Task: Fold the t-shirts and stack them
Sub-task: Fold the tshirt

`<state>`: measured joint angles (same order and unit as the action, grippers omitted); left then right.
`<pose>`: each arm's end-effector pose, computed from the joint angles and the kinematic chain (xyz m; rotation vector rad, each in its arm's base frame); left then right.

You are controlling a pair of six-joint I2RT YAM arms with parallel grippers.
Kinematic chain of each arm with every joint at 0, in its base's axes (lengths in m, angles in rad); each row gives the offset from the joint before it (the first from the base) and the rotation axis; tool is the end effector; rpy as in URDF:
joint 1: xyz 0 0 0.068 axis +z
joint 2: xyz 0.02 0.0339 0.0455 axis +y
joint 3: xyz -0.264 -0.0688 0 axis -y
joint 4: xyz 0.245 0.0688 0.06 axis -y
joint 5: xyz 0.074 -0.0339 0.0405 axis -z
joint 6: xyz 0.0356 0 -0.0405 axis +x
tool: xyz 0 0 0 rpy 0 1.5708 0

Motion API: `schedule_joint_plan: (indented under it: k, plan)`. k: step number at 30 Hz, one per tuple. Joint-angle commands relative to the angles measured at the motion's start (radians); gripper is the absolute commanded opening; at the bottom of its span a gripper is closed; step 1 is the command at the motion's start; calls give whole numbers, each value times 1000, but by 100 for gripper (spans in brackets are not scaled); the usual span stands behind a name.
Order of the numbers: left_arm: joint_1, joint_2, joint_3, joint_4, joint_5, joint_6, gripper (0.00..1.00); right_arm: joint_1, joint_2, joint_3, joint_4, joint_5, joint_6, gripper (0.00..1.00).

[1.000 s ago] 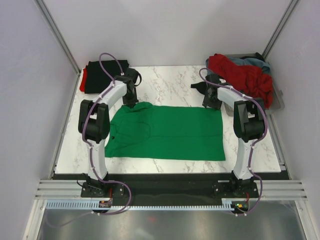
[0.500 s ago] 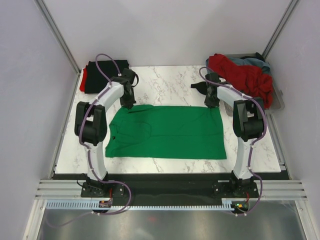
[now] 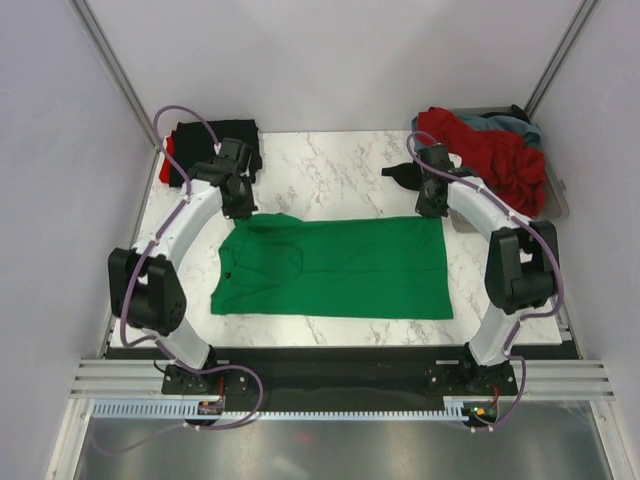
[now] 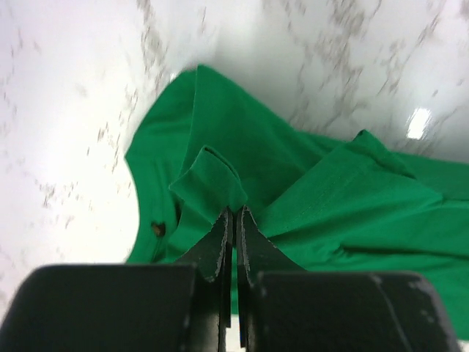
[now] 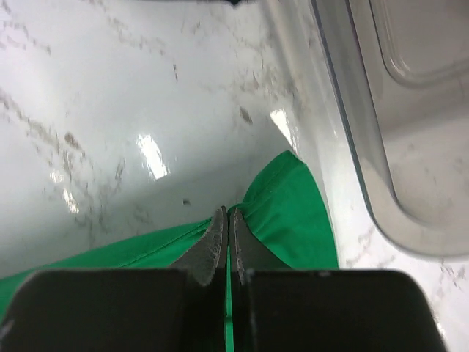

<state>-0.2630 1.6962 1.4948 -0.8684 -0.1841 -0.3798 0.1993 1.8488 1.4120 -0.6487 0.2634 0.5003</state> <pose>0.3468 -0.0866 0.2896 -0.2139 2.6019 0.0176 0.3845 0.0682 0.2222 0.4735 2.5545 -0.1029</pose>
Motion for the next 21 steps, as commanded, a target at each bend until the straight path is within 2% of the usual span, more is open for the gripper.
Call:
schedule_joint_plan:
  k: [1, 7, 16, 19, 20, 21]
  plan:
    - [7, -128, -120, -37, -26, -8, 2, 23, -109, -80, -16, 17, 6, 0]
    - [7, -300, -303, -35, -31, -56, 2, 57, -275, -272, -5, 33, 49, 0]
    - [7, -484, -493, -38, -6, -160, 2, 75, -436, -456, 3, 48, 122, 0]
    - [5, -550, -560, -37, 29, -229, 2, 75, -490, -531, 17, 34, 167, 9]
    - [5, -569, -582, -31, 81, -250, 2, 74, -514, -568, 18, 33, 190, 30]
    - [5, -620, -605, -14, 107, -273, 7, 75, -529, -584, 18, 30, 201, 42]
